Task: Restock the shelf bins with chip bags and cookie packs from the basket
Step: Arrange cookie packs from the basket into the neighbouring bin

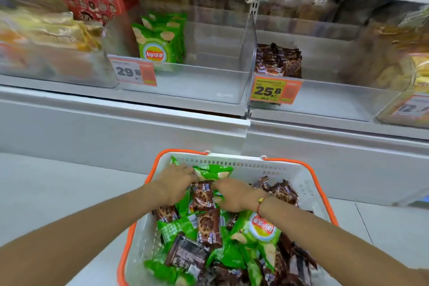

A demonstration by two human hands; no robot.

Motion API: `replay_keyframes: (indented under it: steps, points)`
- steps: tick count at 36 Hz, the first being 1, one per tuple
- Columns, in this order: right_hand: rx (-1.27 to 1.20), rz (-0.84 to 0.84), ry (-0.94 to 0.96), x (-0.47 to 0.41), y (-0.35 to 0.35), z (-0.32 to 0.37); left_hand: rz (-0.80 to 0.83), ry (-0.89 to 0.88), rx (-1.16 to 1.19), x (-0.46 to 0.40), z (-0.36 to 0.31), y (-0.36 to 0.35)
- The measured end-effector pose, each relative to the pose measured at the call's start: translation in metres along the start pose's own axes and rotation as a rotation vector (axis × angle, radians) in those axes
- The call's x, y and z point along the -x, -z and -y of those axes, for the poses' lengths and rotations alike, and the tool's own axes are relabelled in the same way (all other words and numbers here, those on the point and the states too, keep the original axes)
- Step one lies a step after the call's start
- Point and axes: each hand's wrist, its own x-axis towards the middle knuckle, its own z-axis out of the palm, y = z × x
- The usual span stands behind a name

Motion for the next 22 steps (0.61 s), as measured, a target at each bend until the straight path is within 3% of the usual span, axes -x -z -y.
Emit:
replay_keyframes:
  steps: [4, 11, 16, 22]
  points:
    - [0.13, -0.189, 0.091, -0.019, -0.025, 0.01, 0.002, 0.018, -0.166, 0.0, 0.007, -0.009]
    - [0.258, -0.237, 0.044, -0.043, -0.039, 0.008, 0.017, 0.106, 0.151, 0.006, 0.015, -0.015]
    - [0.027, -0.243, 0.04, -0.048, -0.031, 0.01, 0.034, 0.116, 0.208, 0.006, 0.015, -0.012]
    - [-0.234, -0.212, -0.09, -0.042, -0.03, 0.005, 0.041, 0.136, 0.117, 0.003, 0.015, -0.002]
